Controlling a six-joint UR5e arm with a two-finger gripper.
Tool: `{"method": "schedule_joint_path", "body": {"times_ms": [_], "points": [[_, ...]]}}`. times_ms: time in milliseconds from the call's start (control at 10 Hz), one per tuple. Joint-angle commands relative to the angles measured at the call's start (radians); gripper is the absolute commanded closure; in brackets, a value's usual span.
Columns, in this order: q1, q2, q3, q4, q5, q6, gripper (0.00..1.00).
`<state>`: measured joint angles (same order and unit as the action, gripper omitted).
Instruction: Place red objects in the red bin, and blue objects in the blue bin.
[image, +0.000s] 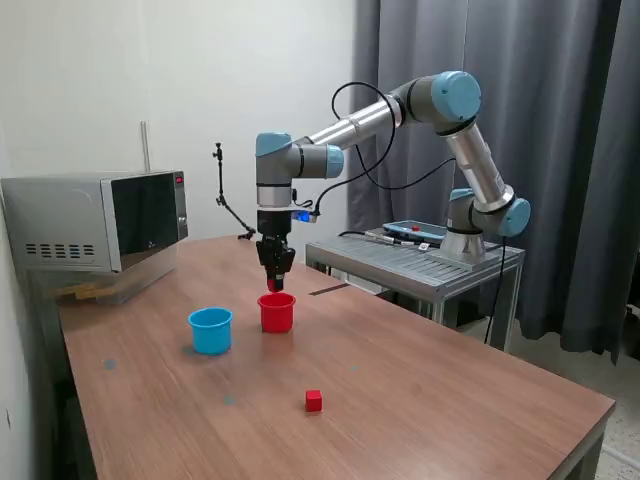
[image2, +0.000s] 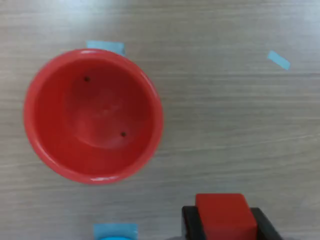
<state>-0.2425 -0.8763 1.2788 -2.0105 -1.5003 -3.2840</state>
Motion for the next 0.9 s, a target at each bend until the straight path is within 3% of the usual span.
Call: {"method": "schedule_joint_path", "body": {"times_ms": [0, 800], "points": [[-0.027, -0.016, 0.020, -0.008, 0.000, 0.000, 1.00], [-0.101, -0.073, 0.100, -0.031, 0.000, 0.000, 1.00]]}}
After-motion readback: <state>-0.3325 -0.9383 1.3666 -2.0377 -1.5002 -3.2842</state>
